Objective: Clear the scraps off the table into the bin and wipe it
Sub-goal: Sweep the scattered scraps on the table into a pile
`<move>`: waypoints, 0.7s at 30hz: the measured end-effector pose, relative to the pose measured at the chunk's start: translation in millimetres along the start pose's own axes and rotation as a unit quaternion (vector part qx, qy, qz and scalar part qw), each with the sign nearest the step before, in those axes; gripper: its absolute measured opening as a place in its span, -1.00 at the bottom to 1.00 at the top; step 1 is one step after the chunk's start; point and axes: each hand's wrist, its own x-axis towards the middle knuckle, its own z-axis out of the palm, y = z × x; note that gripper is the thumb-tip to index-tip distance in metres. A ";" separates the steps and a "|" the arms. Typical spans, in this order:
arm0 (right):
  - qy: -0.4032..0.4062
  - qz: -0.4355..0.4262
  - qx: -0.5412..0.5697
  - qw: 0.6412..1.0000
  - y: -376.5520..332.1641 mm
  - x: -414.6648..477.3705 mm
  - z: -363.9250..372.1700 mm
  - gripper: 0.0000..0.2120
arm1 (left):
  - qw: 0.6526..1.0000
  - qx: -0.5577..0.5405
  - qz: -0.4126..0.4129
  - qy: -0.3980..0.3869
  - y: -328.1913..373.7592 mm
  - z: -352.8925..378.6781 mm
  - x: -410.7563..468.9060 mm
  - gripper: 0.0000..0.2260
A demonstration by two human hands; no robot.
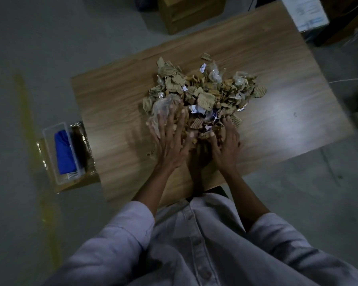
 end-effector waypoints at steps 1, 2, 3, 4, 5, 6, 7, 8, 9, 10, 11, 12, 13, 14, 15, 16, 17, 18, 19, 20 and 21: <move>-0.001 0.024 0.007 1.000 2.4 -6.4 4.1 -0.46 | 0.999 -0.022 -0.037 0.006 -4.4 1.7 -11.6 -0.36; 0.002 0.051 0.013 0.999 3.4 -12.8 8.1 -0.44 | 0.995 -0.055 -0.087 0.010 -9.6 5.2 -23.1 -0.35; 0.005 0.082 0.020 0.996 3.5 -18.8 11.5 -0.41 | 0.985 -0.092 -0.145 0.017 -14.1 7.9 -33.2 -0.34; 0.008 0.112 0.026 0.993 2.8 -23.9 14.8 -0.37 | 0.969 -0.128 -0.212 0.022 -19.3 10.3 -41.1 -0.32; 0.009 0.132 0.030 0.991 1.0 -28.1 17.6 -0.33 | 0.950 -0.154 -0.269 0.022 -24.4 12.1 -46.7 -0.29; 0.008 0.139 0.034 0.990 -1.1 -31.7 20.0 -0.32 | 0.935 -0.173 -0.310 0.014 -29.3 13.8 -50.5 -0.25; 0.008 0.131 0.039 0.991 -4.8 -34.7 21.8 -0.33 | 0.926 -0.185 -0.329 -0.002 -32.8 16.3 -53.5 -0.21; 0.008 0.120 0.046 0.992 -8.5 -36.5 24.4 -0.33 | 0.921 -0.194 -0.339 -0.015 -33.7 17.1 -54.7 -0.20; 0.004 0.114 0.056 0.992 -13.3 -37.8 27.0 -0.34 | 0.913 -0.209 -0.350 -0.015 -32.3 15.0 -54.0 -0.21; -0.005 0.120 0.069 0.990 -19.0 -39.4 30.3 -0.36 | 0.903 -0.238 -0.359 -0.012 -33.2 16.0 -51.1 -0.25; -0.017 0.131 0.080 0.988 -25.6 -41.0 33.2 -0.37 | 0.885 -0.276 -0.374 -0.010 -30.1 10.4 -45.8 -0.32; -0.027 0.147 0.087 0.985 -30.6 -42.7 37.5 -0.39 | 0.867 -0.312 -0.389 0.000 -27.1 8.6 -39.9 -0.40; -0.036 0.159 0.089 0.983 -35.2 -44.2 41.4 -0.40 | 0.845 -0.348 -0.405 0.009 -24.6 9.8 -33.7 -0.46; -0.043 0.167 0.093 0.981 -38.6 -45.4 44.6 -0.40 | 0.818 -0.403 -0.409 0.022 -17.6 4.4 -27.0 -0.47; -0.052 0.168 0.104 0.979 -41.8 -46.1 46.9 -0.40 | 0.782 -0.464 -0.415 0.041 -12.8 3.9 -21.8 -0.43; -0.060 0.166 0.122 0.977 -44.7 -46.4 49.6 -0.40 | 0.750 -0.509 -0.417 0.064 -9.1 5.5 -18.4 -0.40; -0.071 0.164 0.141 0.974 -48.1 -46.2 52.1 -0.41 | 0.719 -0.549 -0.421 0.062 -2.5 4.9 -15.1 -0.42; -0.083 0.165 0.155 0.970 -51.6 -45.7 54.4 -0.43 | 0.691 -0.581 -0.426 0.047 4.3 5.0 -12.9 -0.47; -0.094 0.165 0.161 0.969 -56.7 -45.4 55.1 -0.46 | 0.672 -0.608 -0.421 0.033 8.7 6.3 -9.7 -0.47; -0.104 0.165 0.166 0.967 -59.5 -45.2 56.4 -0.50 | 0.662 -0.620 -0.421 0.024 11.5 5.7 -9.0 -0.45; -0.116 0.170 0.173 0.963 -63.5 -45.5 56.0 -0.54 | 0.658 -0.629 -0.413 0.020 15.2 4.9 -7.8 -0.46</move>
